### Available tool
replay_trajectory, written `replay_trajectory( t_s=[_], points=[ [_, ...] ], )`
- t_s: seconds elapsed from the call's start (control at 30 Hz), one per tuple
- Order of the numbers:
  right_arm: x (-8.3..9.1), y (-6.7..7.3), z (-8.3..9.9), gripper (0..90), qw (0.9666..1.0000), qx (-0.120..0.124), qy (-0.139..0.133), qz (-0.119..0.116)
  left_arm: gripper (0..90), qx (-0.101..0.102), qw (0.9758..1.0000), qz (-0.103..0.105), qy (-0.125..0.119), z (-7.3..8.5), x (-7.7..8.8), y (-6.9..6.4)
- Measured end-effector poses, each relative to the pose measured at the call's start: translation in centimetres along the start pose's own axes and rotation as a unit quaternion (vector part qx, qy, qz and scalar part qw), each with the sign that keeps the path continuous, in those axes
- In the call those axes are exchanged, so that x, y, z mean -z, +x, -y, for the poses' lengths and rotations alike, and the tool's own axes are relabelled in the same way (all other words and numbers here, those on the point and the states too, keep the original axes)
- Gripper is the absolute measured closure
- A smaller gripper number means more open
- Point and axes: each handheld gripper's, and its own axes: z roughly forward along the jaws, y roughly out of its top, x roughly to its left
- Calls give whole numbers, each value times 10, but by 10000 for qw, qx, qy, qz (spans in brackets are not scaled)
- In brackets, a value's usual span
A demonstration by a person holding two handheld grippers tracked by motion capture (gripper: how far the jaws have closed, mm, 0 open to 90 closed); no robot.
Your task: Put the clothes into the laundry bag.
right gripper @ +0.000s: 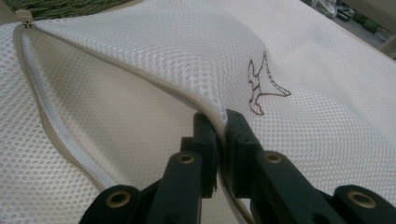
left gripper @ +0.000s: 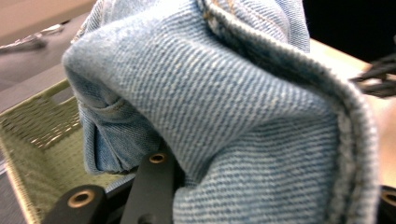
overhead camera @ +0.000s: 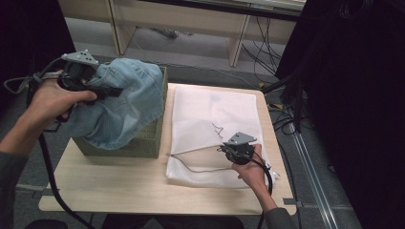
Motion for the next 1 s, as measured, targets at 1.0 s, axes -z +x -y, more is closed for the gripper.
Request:
replay_trajectory(
  t_s=[1.0],
  points=[
    [13, -15, -19, 856, 9971, -490, -570, -114, 681, -648, 9727, 2208, 288, 44, -106, -153]
  ],
)
